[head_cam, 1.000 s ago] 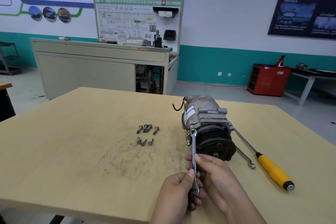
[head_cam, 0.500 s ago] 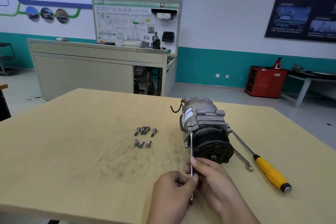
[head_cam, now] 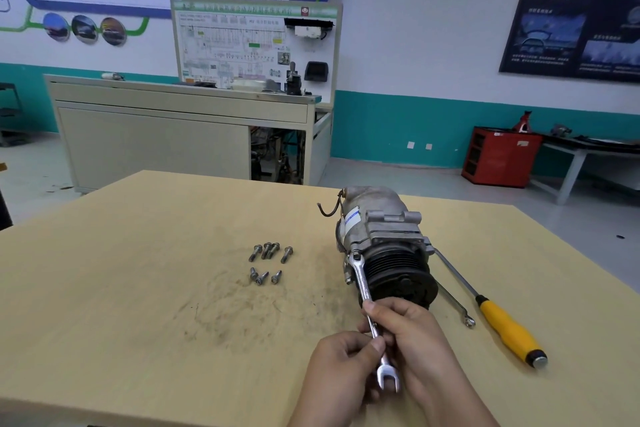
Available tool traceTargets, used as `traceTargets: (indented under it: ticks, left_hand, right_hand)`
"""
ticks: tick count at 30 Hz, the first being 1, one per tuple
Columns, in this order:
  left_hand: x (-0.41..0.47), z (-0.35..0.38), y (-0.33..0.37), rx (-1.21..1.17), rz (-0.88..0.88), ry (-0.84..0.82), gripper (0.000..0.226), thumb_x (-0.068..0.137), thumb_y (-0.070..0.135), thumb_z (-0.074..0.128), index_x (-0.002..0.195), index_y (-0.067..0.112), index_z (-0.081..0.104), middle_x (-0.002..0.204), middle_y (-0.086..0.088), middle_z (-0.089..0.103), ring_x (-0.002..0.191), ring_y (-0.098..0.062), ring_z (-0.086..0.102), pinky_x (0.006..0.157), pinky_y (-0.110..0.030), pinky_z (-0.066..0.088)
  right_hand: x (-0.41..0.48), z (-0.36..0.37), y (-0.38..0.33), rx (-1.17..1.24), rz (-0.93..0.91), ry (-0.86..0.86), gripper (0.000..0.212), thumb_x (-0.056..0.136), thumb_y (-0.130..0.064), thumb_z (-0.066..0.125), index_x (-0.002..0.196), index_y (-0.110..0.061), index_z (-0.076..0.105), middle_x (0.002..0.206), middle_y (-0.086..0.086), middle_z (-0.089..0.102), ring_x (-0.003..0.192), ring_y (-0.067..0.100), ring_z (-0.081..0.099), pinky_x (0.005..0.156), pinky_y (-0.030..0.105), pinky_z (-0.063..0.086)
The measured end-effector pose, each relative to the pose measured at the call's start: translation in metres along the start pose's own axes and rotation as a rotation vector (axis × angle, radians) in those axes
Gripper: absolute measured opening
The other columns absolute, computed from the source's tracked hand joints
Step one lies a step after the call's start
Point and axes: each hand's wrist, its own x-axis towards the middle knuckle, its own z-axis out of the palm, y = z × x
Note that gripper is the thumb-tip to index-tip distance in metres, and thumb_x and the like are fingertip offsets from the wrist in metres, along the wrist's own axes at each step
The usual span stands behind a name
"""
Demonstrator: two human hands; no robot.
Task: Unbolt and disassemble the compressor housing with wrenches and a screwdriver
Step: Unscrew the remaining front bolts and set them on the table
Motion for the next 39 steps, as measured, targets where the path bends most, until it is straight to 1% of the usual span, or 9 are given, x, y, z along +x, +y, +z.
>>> traceTargets:
  ticks: [2, 5, 8, 13, 16, 24, 27, 34, 39]
  left_hand:
    - [-0.001, 0.002, 0.0, -0.009, 0.009, -0.006, 0.023, 0.092, 0.01, 0.057, 0.071, 0.007, 0.066, 0.052, -0.003, 0.061, 0.042, -0.013, 0.05, 0.041, -0.02, 0.039]
    - [-0.002, 0.005, 0.001, -0.057, 0.014, -0.02, 0.027, 0.093, 0.007, 0.054, 0.071, 0.011, 0.069, 0.055, -0.003, 0.064, 0.041, -0.01, 0.053, 0.04, -0.017, 0.037]
    - [-0.004, 0.009, 0.005, -0.21, -0.032, -0.071, 0.039, 0.094, 0.005, 0.05, 0.063, 0.012, 0.073, 0.057, -0.007, 0.066, 0.04, -0.01, 0.054, 0.038, -0.016, 0.036]
    - [-0.006, 0.008, 0.009, -0.473, -0.116, -0.196, 0.041, 0.09, 0.008, 0.05, 0.055, 0.005, 0.073, 0.056, -0.01, 0.064, 0.037, -0.012, 0.053, 0.037, -0.014, 0.037]
    - [-0.007, 0.003, 0.013, -0.501, -0.155, -0.197, 0.024, 0.073, 0.017, 0.06, 0.057, 0.004, 0.073, 0.058, -0.011, 0.064, 0.041, -0.016, 0.057, 0.039, -0.015, 0.039]
    - [-0.013, -0.007, 0.016, -0.388, -0.164, -0.143, 0.027, 0.064, 0.032, 0.069, 0.067, 0.005, 0.075, 0.067, -0.015, 0.069, 0.049, -0.019, 0.064, 0.04, -0.017, 0.043]
    - [-0.013, -0.009, 0.016, -0.394, -0.143, -0.099, 0.025, 0.062, 0.03, 0.07, 0.057, 0.005, 0.072, 0.06, -0.014, 0.066, 0.044, -0.017, 0.06, 0.038, -0.016, 0.041]
    - [-0.01, -0.02, 0.013, -0.417, -0.133, -0.093, 0.041, 0.088, 0.021, 0.059, 0.052, 0.005, 0.071, 0.055, -0.012, 0.063, 0.04, -0.015, 0.056, 0.037, -0.014, 0.039]
    - [-0.007, -0.02, 0.01, -0.474, -0.153, -0.094, 0.045, 0.09, 0.019, 0.055, 0.049, 0.006, 0.069, 0.05, -0.009, 0.059, 0.037, -0.013, 0.052, 0.037, -0.013, 0.038]
  right_hand:
    - [0.0, -0.002, -0.002, 0.009, 0.021, -0.012, 0.017, 0.087, -0.006, 0.061, 0.072, 0.0, 0.067, 0.06, 0.015, 0.063, 0.041, 0.019, 0.052, 0.041, 0.024, 0.044]
    - [0.0, -0.006, -0.007, 0.015, 0.081, -0.062, 0.023, 0.092, -0.008, 0.053, 0.082, 0.001, 0.071, 0.058, 0.009, 0.062, 0.04, 0.015, 0.046, 0.041, 0.021, 0.039]
    - [0.0, -0.009, -0.011, 0.053, 0.132, -0.137, 0.031, 0.092, -0.009, 0.05, 0.076, -0.002, 0.076, 0.058, 0.004, 0.059, 0.037, 0.007, 0.033, 0.04, 0.018, 0.029]
    - [0.0, -0.006, -0.015, 0.146, 0.184, -0.155, 0.02, 0.084, -0.011, 0.057, 0.078, 0.004, 0.069, 0.059, 0.007, 0.058, 0.03, 0.006, 0.035, 0.032, 0.013, 0.032]
    - [-0.001, -0.002, -0.014, 0.152, 0.183, -0.138, 0.018, 0.086, -0.011, 0.058, 0.079, 0.003, 0.066, 0.056, 0.005, 0.057, 0.027, 0.006, 0.034, 0.03, 0.012, 0.031]
    - [-0.004, 0.008, -0.011, 0.093, 0.109, -0.081, 0.033, 0.086, -0.015, 0.061, 0.055, -0.006, 0.061, 0.038, 0.0, 0.029, 0.025, 0.008, 0.026, 0.03, 0.009, 0.025]
    - [-0.005, 0.016, -0.007, 0.05, 0.026, -0.031, 0.034, 0.087, -0.012, 0.062, 0.053, -0.006, 0.058, 0.038, 0.002, 0.038, 0.027, 0.009, 0.03, 0.031, 0.012, 0.027]
    - [-0.007, 0.023, -0.005, 0.001, -0.026, 0.003, 0.02, 0.086, -0.011, 0.064, 0.074, 0.003, 0.057, 0.041, 0.0, 0.051, 0.029, 0.009, 0.033, 0.031, 0.015, 0.029]
    - [-0.006, 0.02, -0.009, 0.082, 0.052, -0.091, 0.02, 0.09, -0.01, 0.056, 0.087, 0.007, 0.065, 0.062, 0.012, 0.065, 0.034, 0.009, 0.039, 0.034, 0.02, 0.037]
